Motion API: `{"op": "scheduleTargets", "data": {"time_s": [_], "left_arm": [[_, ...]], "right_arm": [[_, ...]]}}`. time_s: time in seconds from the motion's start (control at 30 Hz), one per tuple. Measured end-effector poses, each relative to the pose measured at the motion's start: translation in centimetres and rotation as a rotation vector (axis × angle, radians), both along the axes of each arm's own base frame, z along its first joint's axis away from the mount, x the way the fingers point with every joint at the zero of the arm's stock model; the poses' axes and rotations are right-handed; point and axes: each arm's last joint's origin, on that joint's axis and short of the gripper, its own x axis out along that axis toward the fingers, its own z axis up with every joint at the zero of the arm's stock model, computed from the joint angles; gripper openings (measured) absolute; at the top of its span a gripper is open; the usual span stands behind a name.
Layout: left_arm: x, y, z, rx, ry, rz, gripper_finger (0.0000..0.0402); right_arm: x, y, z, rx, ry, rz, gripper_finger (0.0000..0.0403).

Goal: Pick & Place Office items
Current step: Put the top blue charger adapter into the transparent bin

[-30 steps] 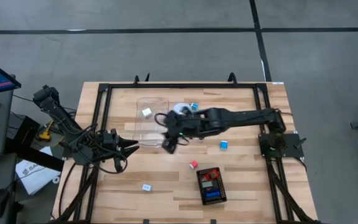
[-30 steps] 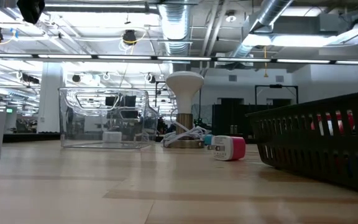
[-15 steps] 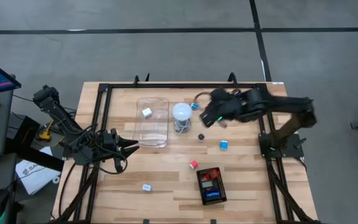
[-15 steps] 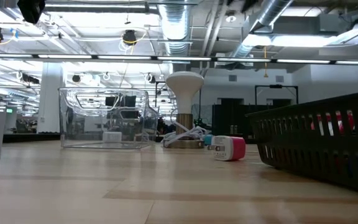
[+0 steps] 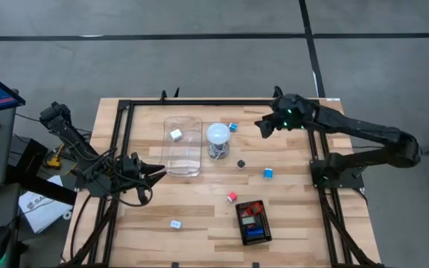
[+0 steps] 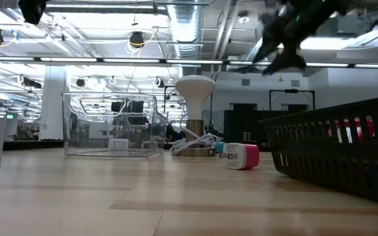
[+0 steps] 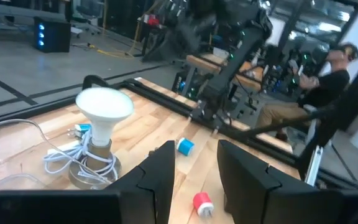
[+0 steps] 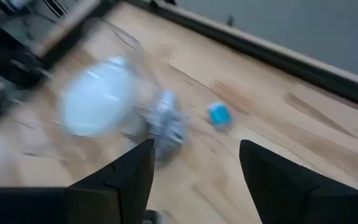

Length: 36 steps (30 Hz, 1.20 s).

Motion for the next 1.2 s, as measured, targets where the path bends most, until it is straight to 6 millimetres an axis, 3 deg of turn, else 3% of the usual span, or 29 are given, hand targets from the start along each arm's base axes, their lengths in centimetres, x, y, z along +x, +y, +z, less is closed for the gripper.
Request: {"op": "scheduleTargets", "data": {"time_s": [0.23,0.5,0.83,1.0,1.2], "left_arm": [[0.0,0.2,0.4,-0.026,-0.037,0.079,0.0117],[0.4,0.8,0.7,-0.055,-0.065,0.131,0.0117],[0.9,1.4,1.0,-0.085,-0.095,0.179,0.0117],[0.9,1.5,1.2,-0.104,-0.113,0.184,0.0117],[0.9,1.5,1.4,-0.111,-0.125,0.183,0.0117]], "right_arm": [[2.4,-4.8,-2.9,-0.017,0.143,0.075,0.0215],[3.8,-11.8,-8.2,0.304,0.214,0.024,0.0216],[9.3,-15.3,-6.8,0.341,0.396,-0.044,0.0214],[10.9,-17.5,-8.1,0.54,0.433,-0.167,0.0225],[10.6,-19.7,-9.7,0.898,0.25,-0.329,0.0244]]}}
